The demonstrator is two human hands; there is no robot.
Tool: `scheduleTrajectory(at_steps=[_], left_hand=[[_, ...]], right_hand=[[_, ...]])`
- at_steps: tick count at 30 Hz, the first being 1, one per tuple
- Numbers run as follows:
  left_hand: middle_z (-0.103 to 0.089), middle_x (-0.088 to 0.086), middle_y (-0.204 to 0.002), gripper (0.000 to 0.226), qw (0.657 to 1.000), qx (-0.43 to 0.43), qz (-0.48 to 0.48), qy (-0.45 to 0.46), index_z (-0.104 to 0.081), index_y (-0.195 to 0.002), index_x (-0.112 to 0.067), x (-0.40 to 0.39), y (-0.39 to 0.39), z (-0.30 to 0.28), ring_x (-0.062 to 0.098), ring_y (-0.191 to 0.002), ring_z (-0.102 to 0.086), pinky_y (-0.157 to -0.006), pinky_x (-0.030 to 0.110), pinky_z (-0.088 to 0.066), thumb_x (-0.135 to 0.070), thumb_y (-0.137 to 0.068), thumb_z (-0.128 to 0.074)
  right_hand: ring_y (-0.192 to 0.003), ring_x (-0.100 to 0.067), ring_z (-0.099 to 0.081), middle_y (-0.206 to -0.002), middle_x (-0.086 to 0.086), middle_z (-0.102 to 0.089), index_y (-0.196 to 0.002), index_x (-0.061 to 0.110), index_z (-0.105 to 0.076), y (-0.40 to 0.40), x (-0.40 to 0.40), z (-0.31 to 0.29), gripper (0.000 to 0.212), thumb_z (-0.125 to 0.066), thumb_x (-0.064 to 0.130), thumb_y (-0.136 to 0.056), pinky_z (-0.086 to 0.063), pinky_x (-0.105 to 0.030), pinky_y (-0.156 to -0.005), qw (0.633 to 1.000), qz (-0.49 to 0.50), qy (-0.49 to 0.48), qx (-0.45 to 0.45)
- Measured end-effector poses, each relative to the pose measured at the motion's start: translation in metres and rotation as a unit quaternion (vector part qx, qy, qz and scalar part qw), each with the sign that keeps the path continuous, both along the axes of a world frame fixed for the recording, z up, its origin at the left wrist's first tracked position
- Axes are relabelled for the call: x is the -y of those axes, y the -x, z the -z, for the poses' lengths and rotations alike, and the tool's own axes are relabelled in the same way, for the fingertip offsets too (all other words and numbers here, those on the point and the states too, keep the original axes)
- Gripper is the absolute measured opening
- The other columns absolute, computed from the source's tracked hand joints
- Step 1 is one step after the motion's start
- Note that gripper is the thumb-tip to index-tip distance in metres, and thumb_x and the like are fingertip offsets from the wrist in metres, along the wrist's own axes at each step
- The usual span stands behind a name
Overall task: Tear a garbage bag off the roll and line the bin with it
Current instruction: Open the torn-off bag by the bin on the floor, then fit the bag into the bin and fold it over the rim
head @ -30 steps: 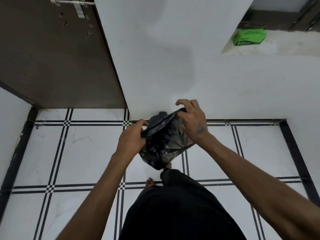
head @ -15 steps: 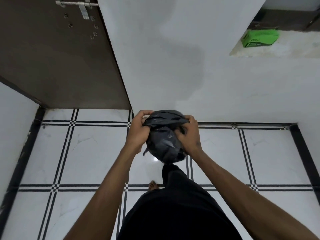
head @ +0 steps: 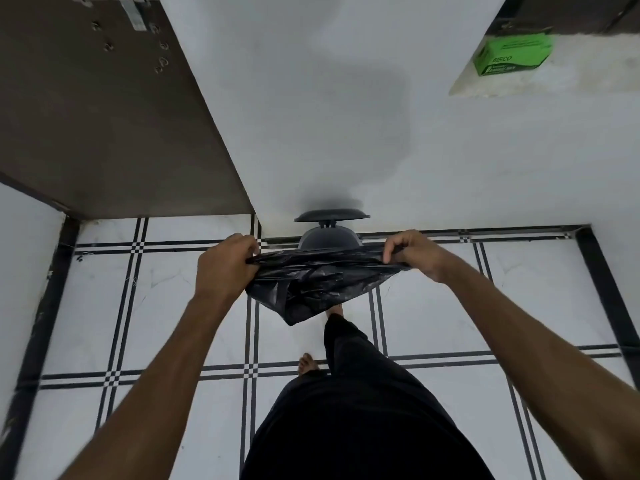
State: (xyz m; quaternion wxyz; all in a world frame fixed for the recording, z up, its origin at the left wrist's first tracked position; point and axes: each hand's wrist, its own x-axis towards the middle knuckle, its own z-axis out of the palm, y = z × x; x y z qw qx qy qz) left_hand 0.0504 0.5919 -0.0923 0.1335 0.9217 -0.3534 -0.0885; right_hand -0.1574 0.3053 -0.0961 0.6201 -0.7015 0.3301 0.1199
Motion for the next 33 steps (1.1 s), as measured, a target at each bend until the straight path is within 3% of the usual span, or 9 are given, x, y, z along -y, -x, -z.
scheduleTrajectory(at_steps=[3,7,12,14,18,22,29,31,33], left_hand=[[-0.068,-0.004,-0.086,0.01,0.997,-0.028,-0.008,-0.075,-0.064,-0.085,-0.023,-0.004,-0.006,0.006,0.024,-0.082,-0.063,-0.063,0.03,-0.04,-0.021,-0.079,-0.072],[-0.07,0.009,-0.077,0.012,0.89,-0.398,-0.22,-0.008,-0.064,-0.079,-0.015,0.008,-0.015,-0.001,0.022,-0.063,-0.066,-0.063,0.031,-0.06,-0.021,-0.086,-0.072],[-0.068,0.011,-0.091,0.015,0.783,-0.525,-0.281,0.176,-0.065,-0.101,-0.008,0.035,-0.005,-0.015,0.017,-0.075,-0.067,-0.051,0.021,-0.058,0.001,-0.094,-0.056],[-0.069,0.008,-0.094,0.014,0.821,-0.492,-0.242,0.155,-0.067,-0.102,-0.013,0.038,-0.004,-0.011,0.018,-0.079,-0.066,-0.056,0.023,-0.057,-0.005,-0.092,-0.063],[-0.071,-0.001,-0.094,0.021,0.991,-0.107,-0.078,-0.016,-0.07,-0.098,-0.025,0.031,0.0,-0.009,0.027,-0.088,-0.064,-0.069,0.03,-0.043,-0.01,-0.085,-0.062],[-0.072,0.01,-0.096,0.025,0.998,0.019,-0.013,-0.052,-0.07,-0.101,-0.019,0.015,-0.012,-0.007,0.037,-0.089,-0.064,-0.07,0.037,-0.045,-0.005,-0.086,-0.055],[-0.073,0.01,-0.076,0.014,0.992,-0.082,-0.091,-0.036,-0.074,-0.084,-0.019,0.003,-0.021,-0.003,0.031,-0.076,-0.069,-0.07,0.035,-0.053,-0.013,-0.085,-0.062],[-0.075,0.014,-0.079,0.016,0.932,-0.267,-0.234,0.067,-0.072,-0.077,-0.015,0.004,-0.023,-0.002,0.025,-0.067,-0.072,-0.066,0.032,-0.059,-0.015,-0.089,-0.062],[-0.072,0.016,-0.089,0.019,0.813,-0.444,-0.333,0.173,-0.068,-0.081,-0.011,0.008,-0.019,-0.002,0.022,-0.067,-0.069,-0.058,0.028,-0.061,-0.008,-0.094,-0.056]], right_hand=[[-0.065,0.003,-0.06,-0.08,0.006,-0.071,-0.086,0.007,-0.078,-0.006,0.009,-0.012,0.031,-0.055,-0.013,-0.089,-0.04,-0.012,-0.057,0.99,-0.127,0.057,-0.021],[-0.079,-0.017,-0.062,-0.096,0.009,-0.07,-0.11,0.021,-0.075,-0.017,0.002,-0.004,0.043,-0.048,-0.005,-0.089,-0.045,-0.027,-0.07,0.906,-0.307,0.281,-0.078],[-0.103,-0.041,-0.06,-0.114,-0.014,-0.049,-0.125,0.011,-0.05,-0.022,-0.017,0.0,0.042,-0.045,0.044,-0.098,-0.048,-0.044,-0.085,0.863,-0.158,0.439,-0.193],[-0.105,-0.039,-0.059,-0.118,-0.014,-0.05,-0.122,0.007,-0.051,-0.021,-0.013,0.002,0.054,-0.053,0.052,-0.093,-0.047,-0.042,-0.085,0.866,-0.128,0.433,-0.213],[-0.087,-0.039,-0.063,-0.11,-0.014,-0.05,-0.113,0.008,-0.054,-0.01,-0.006,0.006,0.031,-0.063,0.027,-0.091,-0.046,-0.038,-0.072,0.845,-0.094,0.503,-0.153],[-0.072,-0.036,-0.062,-0.099,-0.01,-0.051,-0.115,0.015,-0.054,0.001,0.0,0.001,0.027,-0.056,0.009,-0.089,-0.045,-0.035,-0.062,0.819,-0.166,0.54,-0.103],[-0.08,-0.035,-0.062,-0.097,-0.009,-0.053,-0.112,0.016,-0.057,0.014,0.01,0.006,0.02,-0.049,0.017,-0.093,-0.043,-0.033,-0.067,0.824,-0.166,0.532,-0.099],[-0.089,-0.036,-0.061,-0.101,-0.012,-0.057,-0.113,0.012,-0.058,0.014,0.01,0.012,0.022,-0.052,0.013,-0.091,-0.045,-0.036,-0.073,0.858,-0.113,0.491,-0.095],[-0.096,-0.036,-0.06,-0.106,-0.016,-0.061,-0.112,0.006,-0.059,0.013,0.005,0.017,0.023,-0.055,0.008,-0.089,-0.047,-0.038,-0.078,0.89,-0.072,0.438,-0.103]])
